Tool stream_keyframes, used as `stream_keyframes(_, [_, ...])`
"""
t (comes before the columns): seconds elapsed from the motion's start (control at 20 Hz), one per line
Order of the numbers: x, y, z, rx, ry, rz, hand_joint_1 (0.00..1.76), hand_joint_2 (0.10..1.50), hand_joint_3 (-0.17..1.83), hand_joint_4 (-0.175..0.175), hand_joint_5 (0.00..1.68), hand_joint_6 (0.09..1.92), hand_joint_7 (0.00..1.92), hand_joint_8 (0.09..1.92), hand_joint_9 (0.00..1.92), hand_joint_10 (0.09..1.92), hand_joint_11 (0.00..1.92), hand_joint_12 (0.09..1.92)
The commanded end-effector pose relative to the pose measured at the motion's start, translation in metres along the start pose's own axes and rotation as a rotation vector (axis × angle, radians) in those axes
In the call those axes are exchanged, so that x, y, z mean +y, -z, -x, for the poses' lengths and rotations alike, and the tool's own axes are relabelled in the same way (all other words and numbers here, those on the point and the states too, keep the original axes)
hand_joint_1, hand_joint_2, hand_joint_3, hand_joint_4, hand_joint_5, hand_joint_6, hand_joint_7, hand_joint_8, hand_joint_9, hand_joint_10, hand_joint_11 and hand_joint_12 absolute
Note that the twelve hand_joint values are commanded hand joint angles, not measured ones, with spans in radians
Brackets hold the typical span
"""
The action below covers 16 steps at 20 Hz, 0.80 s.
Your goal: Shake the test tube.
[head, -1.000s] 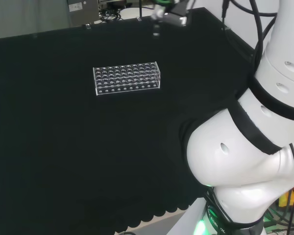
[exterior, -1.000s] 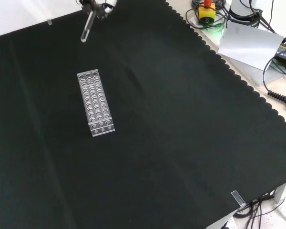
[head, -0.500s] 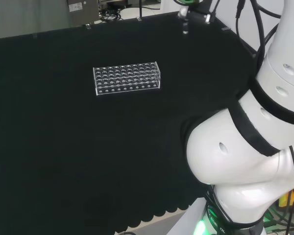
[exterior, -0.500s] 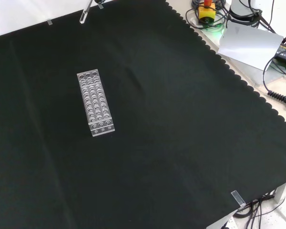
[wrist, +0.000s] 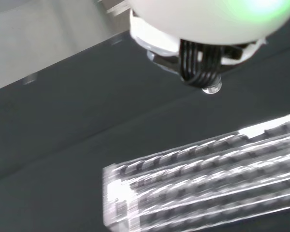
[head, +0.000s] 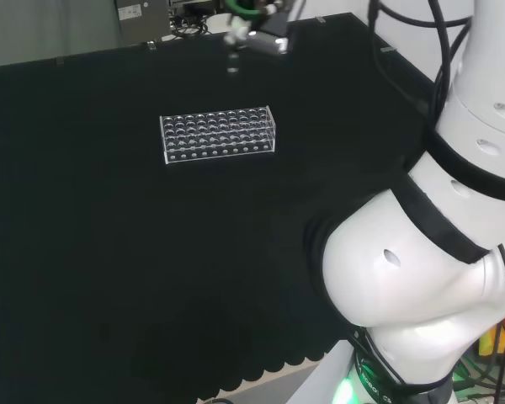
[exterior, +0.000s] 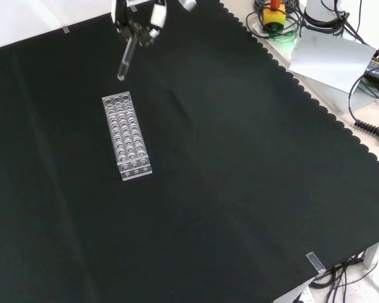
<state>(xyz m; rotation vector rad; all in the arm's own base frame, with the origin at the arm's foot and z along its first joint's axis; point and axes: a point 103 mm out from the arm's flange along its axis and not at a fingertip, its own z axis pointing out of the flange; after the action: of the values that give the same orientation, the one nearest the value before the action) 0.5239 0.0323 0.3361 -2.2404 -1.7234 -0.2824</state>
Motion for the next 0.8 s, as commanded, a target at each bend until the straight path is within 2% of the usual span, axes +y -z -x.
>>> stream_keyframes(0.05, [-0.016, -0.036, -0.090, 0.056, 0.179, -0.079, 1.44, 0.55, 0.78, -0.175, 1.31, 0.61, 1.42, 0.62, 1.29, 0.62, 1.10, 1.04])
stream_keyframes(0.2, [-0.020, -0.038, -0.099, 0.050, 0.189, -0.087, 1.44, 0.55, 0.78, -0.175, 1.31, 0.61, 1.42, 0.62, 1.29, 0.62, 1.10, 1.04])
stream_keyframes(0.35, [-0.019, -0.037, -0.091, 0.033, 0.170, -0.081, 1.44, 0.55, 0.78, -0.175, 1.31, 0.61, 1.42, 0.62, 1.29, 0.62, 1.10, 1.04])
stream_keyframes(0.55, [-0.010, -0.028, -0.056, 0.000, 0.108, -0.059, 1.44, 0.55, 0.78, -0.175, 1.31, 0.61, 1.42, 0.62, 1.29, 0.62, 1.10, 1.04])
stream_keyframes(0.8, [0.003, -0.004, 0.013, -0.050, -0.006, -0.017, 1.44, 0.55, 0.78, -0.175, 1.31, 0.61, 1.42, 0.62, 1.29, 0.62, 1.10, 1.04])
